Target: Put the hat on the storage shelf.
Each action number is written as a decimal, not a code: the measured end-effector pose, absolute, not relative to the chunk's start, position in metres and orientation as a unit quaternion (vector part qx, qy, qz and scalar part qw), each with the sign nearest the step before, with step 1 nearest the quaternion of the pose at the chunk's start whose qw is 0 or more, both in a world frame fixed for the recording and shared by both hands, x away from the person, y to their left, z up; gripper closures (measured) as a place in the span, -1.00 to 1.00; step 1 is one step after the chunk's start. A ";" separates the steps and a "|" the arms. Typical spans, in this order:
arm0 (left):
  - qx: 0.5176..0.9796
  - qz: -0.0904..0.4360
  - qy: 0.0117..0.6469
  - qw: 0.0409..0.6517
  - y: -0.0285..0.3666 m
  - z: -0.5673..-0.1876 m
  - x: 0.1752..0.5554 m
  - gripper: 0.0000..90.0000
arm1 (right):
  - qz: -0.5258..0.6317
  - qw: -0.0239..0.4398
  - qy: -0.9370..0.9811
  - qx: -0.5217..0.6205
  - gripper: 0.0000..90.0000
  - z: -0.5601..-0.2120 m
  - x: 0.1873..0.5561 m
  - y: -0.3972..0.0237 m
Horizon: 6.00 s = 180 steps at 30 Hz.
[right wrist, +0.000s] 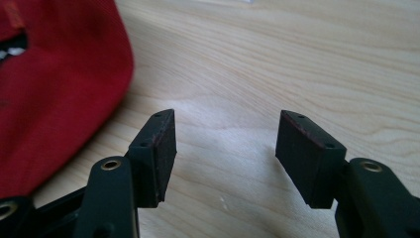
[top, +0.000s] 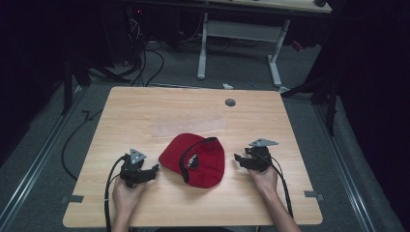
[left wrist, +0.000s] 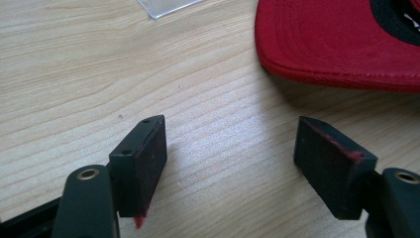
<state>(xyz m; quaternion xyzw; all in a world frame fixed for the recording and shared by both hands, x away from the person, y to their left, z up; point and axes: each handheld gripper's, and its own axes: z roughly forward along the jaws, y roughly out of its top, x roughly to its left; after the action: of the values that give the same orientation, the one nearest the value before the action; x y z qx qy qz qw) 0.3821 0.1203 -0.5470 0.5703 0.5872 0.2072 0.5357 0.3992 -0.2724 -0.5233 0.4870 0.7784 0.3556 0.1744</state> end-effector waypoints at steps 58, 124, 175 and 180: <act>0.569 0.206 0.589 0.535 0.119 -0.547 0.383 -0.38 | 0.414 0.019 0.830 0.373 0.31 -0.529 0.472 -0.182; 0.631 0.165 0.491 0.578 0.038 -0.529 0.360 -0.50 | 0.491 0.043 0.783 0.380 0.89 -0.433 0.411 -0.242; 0.619 0.214 0.448 0.609 0.037 -0.494 0.347 -0.66 | 0.418 0.024 0.818 0.395 0.88 -0.450 0.407 -0.229; 0.628 0.215 0.440 0.605 0.033 -0.492 0.346 -0.65 | 0.416 0.019 0.818 0.397 0.88 -0.450 0.407 -0.229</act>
<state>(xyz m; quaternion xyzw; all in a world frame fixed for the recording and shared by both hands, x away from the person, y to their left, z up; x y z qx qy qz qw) 0.3456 0.0333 -0.4923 0.6280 0.4397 0.2149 0.6051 0.4069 -0.2291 -0.4503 0.3971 0.8180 0.4158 0.0193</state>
